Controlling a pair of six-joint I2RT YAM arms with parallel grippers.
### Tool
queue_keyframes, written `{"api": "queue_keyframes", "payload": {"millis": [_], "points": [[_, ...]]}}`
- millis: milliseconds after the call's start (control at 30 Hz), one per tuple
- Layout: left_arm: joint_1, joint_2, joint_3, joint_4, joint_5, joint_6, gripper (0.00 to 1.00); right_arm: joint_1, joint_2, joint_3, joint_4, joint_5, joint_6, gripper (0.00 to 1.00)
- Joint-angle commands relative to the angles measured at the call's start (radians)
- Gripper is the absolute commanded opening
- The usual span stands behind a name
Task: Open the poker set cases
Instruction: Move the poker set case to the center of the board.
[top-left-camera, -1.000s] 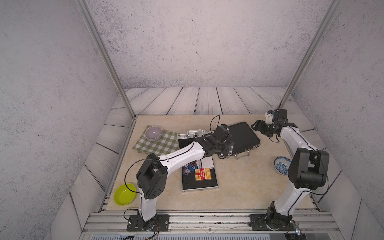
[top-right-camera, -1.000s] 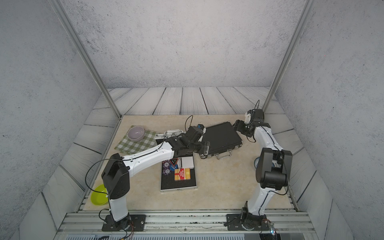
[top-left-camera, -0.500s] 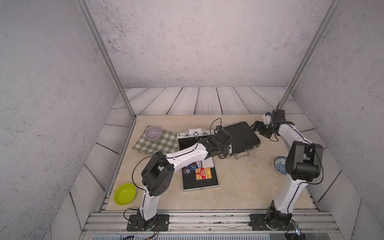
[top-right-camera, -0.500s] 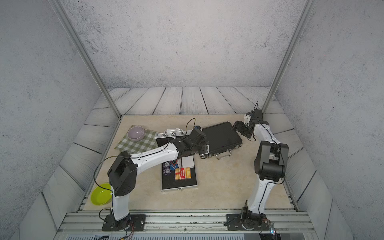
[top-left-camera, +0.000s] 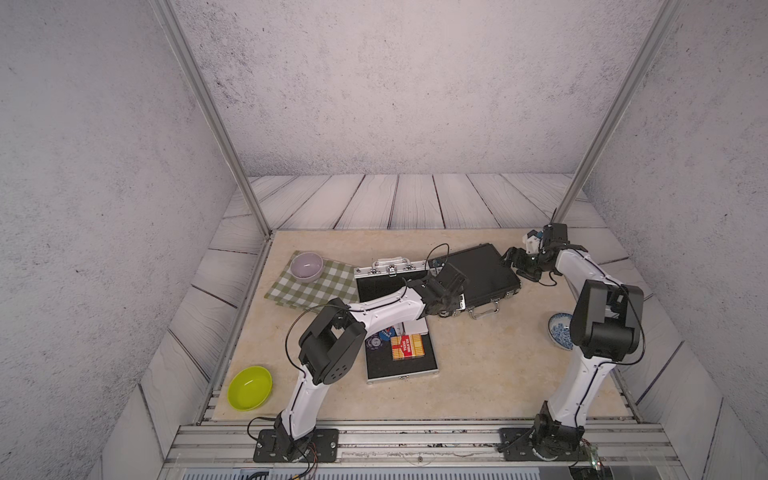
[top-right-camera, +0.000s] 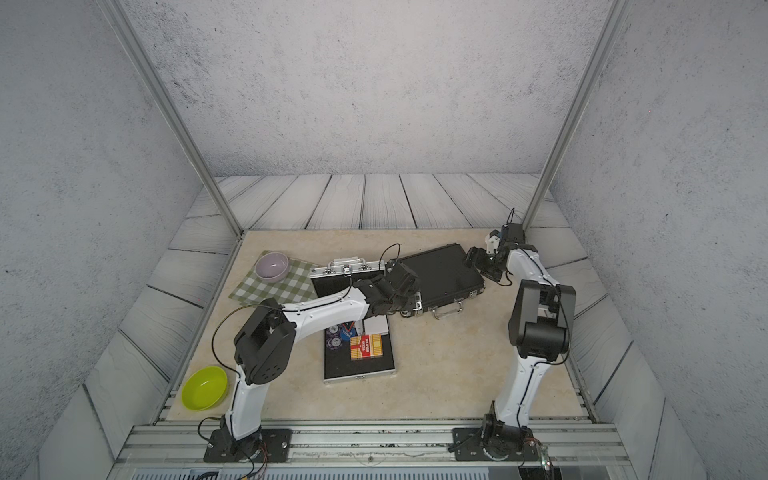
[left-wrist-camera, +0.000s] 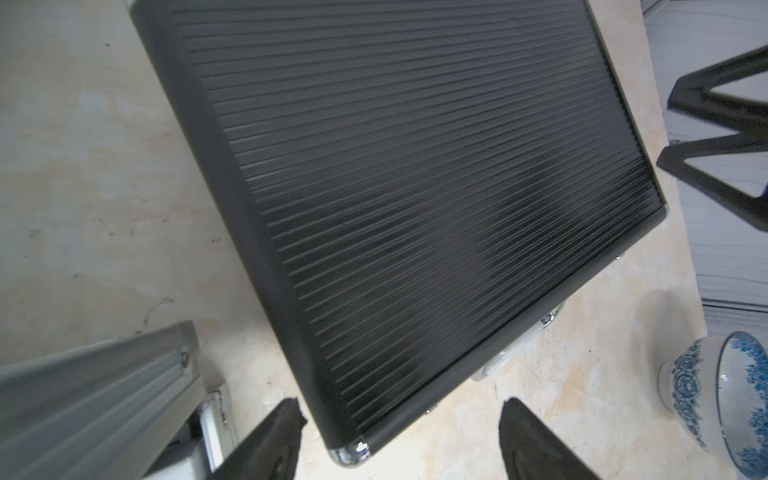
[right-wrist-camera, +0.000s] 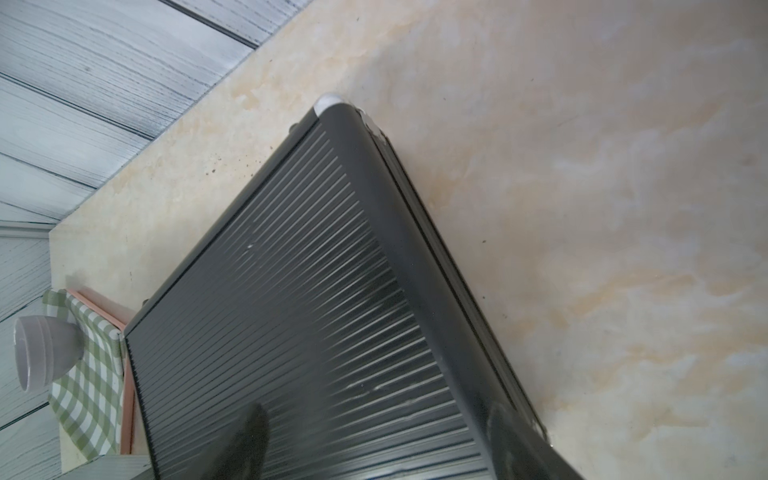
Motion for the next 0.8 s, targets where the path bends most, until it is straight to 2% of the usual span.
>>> {"api": "queue_keyframes", "payload": {"millis": [0, 300, 533, 767], "points": [[-0.005, 0.032, 0.028, -0.011, -0.017, -0.018, 0.78, -0.004, 0.024, -0.015, -0.013, -0.027, -0.013, 0.83], [-0.009, 0.056, 0.042, -0.01, 0.002, -0.036, 0.77, -0.004, 0.025, -0.031, 0.004, -0.047, -0.002, 0.8], [-0.013, 0.086, 0.05, -0.019, 0.028, -0.083, 0.81, -0.004, 0.019, -0.064, 0.024, -0.071, 0.009, 0.79], [-0.015, 0.135, 0.096, -0.082, 0.039, -0.115, 0.81, -0.005, 0.029, -0.077, 0.008, -0.064, 0.005, 0.8]]}}
